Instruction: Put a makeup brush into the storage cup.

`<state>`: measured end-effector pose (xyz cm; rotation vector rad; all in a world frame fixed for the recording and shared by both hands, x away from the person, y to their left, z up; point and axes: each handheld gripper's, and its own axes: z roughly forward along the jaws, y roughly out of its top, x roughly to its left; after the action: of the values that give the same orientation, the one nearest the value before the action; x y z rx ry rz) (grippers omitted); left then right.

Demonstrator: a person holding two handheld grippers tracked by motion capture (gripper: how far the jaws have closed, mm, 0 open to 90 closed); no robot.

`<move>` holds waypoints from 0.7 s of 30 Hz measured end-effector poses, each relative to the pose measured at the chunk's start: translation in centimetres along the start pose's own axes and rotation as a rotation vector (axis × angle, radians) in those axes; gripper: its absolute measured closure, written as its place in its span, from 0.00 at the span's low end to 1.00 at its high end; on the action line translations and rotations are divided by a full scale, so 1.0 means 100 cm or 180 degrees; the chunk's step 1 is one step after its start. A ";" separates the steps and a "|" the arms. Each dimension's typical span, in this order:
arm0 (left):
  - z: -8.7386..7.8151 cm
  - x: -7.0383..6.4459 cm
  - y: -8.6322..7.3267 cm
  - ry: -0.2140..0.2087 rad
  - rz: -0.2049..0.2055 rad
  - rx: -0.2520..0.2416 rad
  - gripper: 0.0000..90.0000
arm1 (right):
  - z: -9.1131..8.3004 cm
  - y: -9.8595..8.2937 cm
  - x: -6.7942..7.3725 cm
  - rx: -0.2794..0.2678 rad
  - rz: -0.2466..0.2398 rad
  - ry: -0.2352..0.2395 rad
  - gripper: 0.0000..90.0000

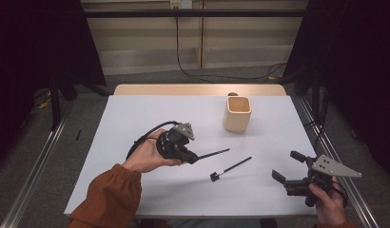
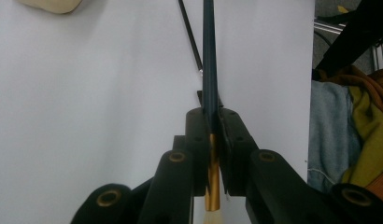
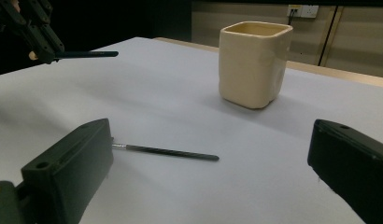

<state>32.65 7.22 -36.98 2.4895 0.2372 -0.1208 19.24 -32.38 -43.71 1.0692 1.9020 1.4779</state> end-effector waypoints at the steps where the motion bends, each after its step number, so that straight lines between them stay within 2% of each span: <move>1: 0.001 0.000 0.000 -0.0010 0.0001 0.0031 0.93 | 0.000 0.000 0.000 0.0003 0.0001 0.0000 0.00; 3: 0.001 0.000 -0.001 0.0023 0.0011 0.0057 0.93 | 0.000 0.000 0.000 0.0008 0.0003 0.0002 0.00; 15: 0.006 0.003 -0.001 -0.0041 -0.0016 0.0206 0.93 | 0.002 0.000 0.001 0.0033 0.0008 0.0033 0.00; 21: 0.011 0.007 0.000 0.0021 -0.0020 0.0394 0.93 | 0.003 -0.001 0.002 0.0051 -0.0012 0.0054 0.00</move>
<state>33.28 6.69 -37.96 2.6126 0.2472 -0.1335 19.36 -32.09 -43.83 1.0631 1.9296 1.4763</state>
